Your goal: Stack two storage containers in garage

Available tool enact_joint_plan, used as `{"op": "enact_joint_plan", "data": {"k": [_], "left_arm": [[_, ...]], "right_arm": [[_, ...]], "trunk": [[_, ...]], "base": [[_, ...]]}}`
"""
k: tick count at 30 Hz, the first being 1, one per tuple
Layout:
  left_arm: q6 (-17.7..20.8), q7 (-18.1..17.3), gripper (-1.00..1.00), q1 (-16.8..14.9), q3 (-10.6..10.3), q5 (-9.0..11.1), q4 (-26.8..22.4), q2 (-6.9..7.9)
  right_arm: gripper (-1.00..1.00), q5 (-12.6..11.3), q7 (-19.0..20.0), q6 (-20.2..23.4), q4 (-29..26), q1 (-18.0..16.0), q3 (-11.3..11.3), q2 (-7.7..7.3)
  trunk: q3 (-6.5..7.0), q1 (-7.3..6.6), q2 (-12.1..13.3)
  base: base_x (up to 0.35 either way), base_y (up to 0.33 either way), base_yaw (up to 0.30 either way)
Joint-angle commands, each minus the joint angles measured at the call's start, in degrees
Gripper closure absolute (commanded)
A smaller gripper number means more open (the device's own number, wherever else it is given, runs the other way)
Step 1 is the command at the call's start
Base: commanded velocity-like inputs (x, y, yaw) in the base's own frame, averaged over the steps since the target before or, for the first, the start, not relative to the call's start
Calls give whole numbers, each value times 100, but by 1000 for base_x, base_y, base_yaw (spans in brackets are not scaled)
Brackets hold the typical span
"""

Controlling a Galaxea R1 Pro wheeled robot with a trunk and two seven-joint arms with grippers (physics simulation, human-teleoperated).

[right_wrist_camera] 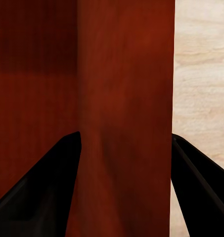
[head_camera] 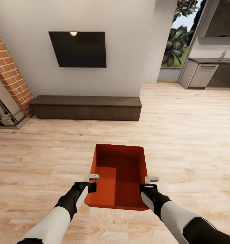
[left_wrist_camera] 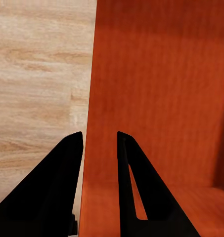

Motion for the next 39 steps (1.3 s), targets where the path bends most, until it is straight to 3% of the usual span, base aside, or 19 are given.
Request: {"op": "enact_joint_plan", "data": {"k": [1, 39], "left_arm": [[40, 53, 100, 1, 2, -35, 5, -10], [40, 53, 100, 1, 2, -35, 0, -10]], "right_arm": [[100, 131, -47, 53, -155, -5, 91, 23], [100, 130, -47, 53, -155, -5, 88, 25]], "trunk": [[-1, 3, -10], [341, 3, -10]], "base": [[0, 0, 0], [0, 0, 0]]}}
